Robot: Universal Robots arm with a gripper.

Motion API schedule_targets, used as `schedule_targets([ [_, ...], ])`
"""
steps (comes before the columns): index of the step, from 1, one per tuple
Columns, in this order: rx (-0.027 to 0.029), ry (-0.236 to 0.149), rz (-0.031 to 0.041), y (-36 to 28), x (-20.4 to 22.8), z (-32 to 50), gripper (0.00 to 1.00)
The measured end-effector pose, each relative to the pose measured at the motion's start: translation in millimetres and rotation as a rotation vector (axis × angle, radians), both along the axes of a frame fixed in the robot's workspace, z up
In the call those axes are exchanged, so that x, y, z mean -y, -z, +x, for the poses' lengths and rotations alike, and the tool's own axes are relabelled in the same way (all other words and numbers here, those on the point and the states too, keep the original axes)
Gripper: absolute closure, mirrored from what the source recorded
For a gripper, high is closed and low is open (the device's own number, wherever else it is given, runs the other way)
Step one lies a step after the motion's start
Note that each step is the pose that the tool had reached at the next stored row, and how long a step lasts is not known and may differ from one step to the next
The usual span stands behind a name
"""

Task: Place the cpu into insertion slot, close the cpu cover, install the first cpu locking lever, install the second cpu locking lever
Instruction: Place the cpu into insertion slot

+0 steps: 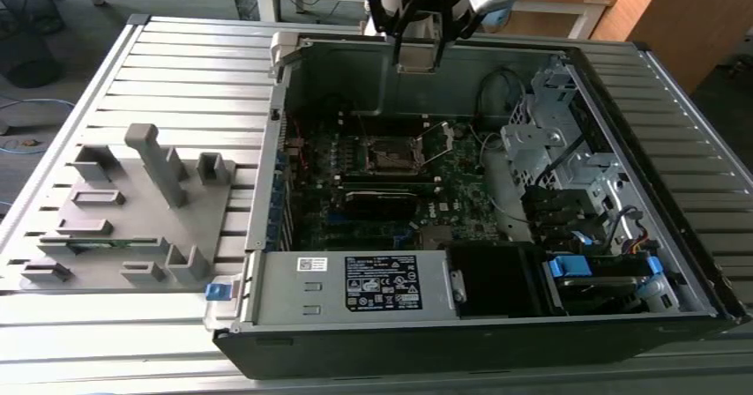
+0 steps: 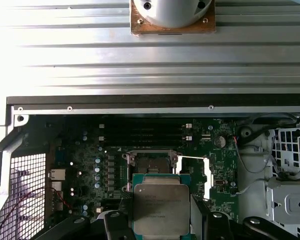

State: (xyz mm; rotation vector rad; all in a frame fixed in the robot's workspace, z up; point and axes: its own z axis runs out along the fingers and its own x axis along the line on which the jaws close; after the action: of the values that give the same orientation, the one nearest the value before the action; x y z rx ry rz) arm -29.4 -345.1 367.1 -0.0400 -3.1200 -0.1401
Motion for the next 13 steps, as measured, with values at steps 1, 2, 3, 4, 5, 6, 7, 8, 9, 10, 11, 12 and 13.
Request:
schedule_targets([
  [1, 0.0001, 0.000, 0.0003, 0.5, 0.0, 0.0, 0.46],
  [2, 0.0002, 0.000, 0.0003, 1.2, 0.0, 0.0, 0.46],
  [3, 0.0001, 0.000, 0.0001, 2.1, 0.0, 0.0, 0.46],
  [4, 0.0001, 0.000, 0.0001, 3.0, 0.0, 0.0, 0.46],
  [5, 0.0000, 0.000, 0.0001, 4.0, 0.0, 0.0, 0.46],
  [6, 0.0000, 0.000, 0.0000, 5.0, 0.0, 0.0, 0.46],
  [7, 0.0000, 0.000, -0.0001, 5.8, 0.0, 0.0, 0.46],
  [8, 0.0000, 0.000, -0.0001, 6.6, 0.0, 0.0, 0.46],
  [9, 0.0000, 0.000, -0.0002, 7.3, 0.0, 0.0, 0.46],
  [10, 0.0000, 0.000, -0.0002, 7.8, 0.0, 0.0, 0.46],
  [11, -0.0001, 0.000, -0.0003, 7.9, 0.0, 0.0, 0.46],
  [12, -0.0001, 0.000, -0.0003, 7.9, 0.0, 0.0, 0.46],
  [13, -0.0001, 0.000, -0.0003, 7.9, 0.0, 0.0, 0.46],
])
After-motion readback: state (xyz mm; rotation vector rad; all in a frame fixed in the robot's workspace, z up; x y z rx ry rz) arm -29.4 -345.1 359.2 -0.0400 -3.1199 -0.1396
